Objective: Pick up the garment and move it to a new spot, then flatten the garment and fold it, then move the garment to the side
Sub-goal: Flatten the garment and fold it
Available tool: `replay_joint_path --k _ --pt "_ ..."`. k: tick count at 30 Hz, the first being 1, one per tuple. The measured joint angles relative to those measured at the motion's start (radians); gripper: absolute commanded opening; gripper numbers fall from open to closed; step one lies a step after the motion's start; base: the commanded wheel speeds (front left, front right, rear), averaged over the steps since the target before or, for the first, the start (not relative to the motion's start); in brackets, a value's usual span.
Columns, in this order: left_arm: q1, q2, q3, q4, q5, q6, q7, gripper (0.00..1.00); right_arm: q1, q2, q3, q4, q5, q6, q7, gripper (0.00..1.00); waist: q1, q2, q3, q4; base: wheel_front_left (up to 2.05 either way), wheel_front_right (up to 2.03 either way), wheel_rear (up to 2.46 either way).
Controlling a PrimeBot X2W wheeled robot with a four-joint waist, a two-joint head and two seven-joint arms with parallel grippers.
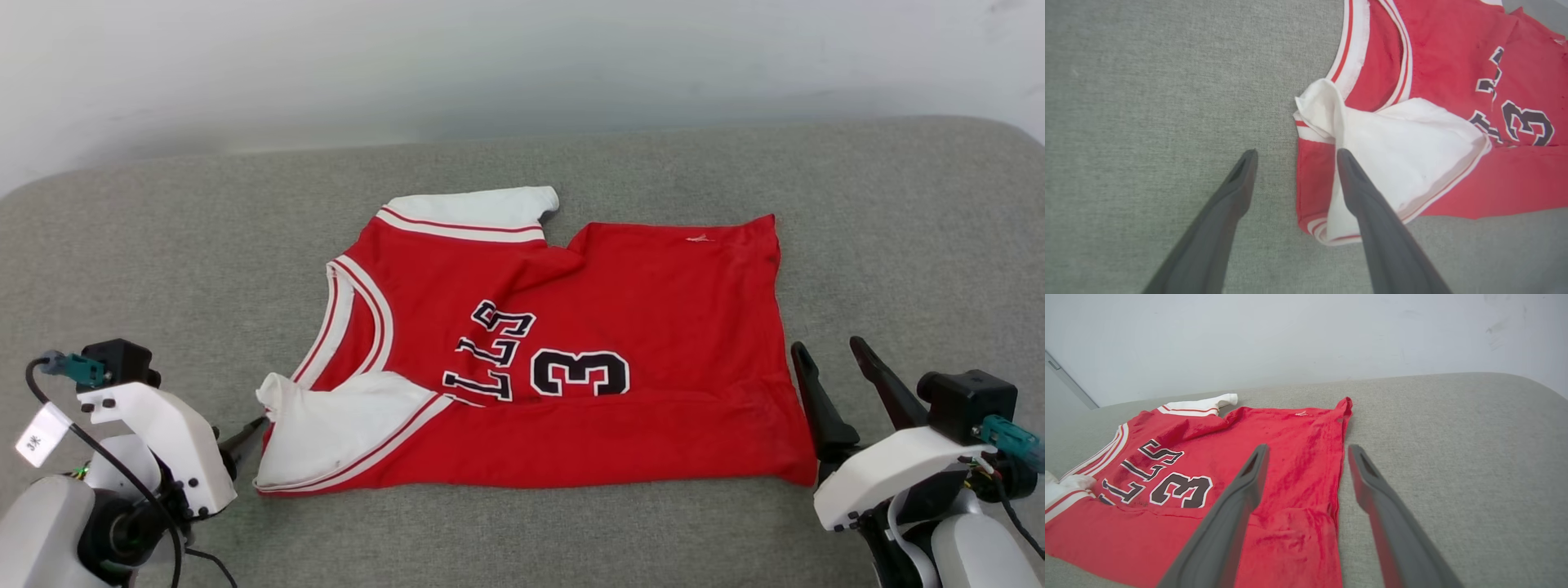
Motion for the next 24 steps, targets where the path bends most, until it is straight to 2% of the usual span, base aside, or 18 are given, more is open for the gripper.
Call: replay_joint_path --k 6,15,16,17,18,24 --pt "0.062 0.024 0.001 -0.095 -0.055 0.059 0.118 1.0 0.013 0.025 -0.003 -0.053 -0.01 0.0 0.013 1.0 0.0 0.0 0.031 -0.022 0.0 0.0 0.0" --pt "0.074 0.024 -0.014 -0.09 -0.07 0.095 0.179 0.99 0.009 0.035 -0.006 -0.06 0.007 0.0 0.022 1.0 -0.0001 0.0 0.083 -0.058 0.0 0.0 0.0" --pt "0.073 0.025 -0.014 -0.087 -0.072 0.095 0.183 0.46 0.009 0.034 -0.009 -0.06 0.007 0.0 0.025 1.0 0.0 0.0 0.087 -0.06 0.0 0.0 0.0" --pt "0.07 0.023 -0.013 -0.084 -0.076 0.093 0.183 0.26 0.008 0.033 -0.011 -0.06 0.01 0.0 0.026 1.0 -0.0001 0.0 0.089 -0.062 0.0 0.0 0.0" --pt "0.069 0.02 -0.011 -0.081 -0.081 0.089 0.183 0.0 0.008 0.031 -0.015 -0.06 0.014 0.0 0.029 1.0 -0.0001 0.0 0.091 -0.064 0.0 0.0 0.0" --pt "0.066 -0.005 -0.014 -0.082 -0.093 0.061 0.16 0.0 0.008 0.009 -0.049 -0.061 0.046 0.0 0.073 1.0 0.0 0.0 0.085 -0.056 0.0 0.0 0.0"
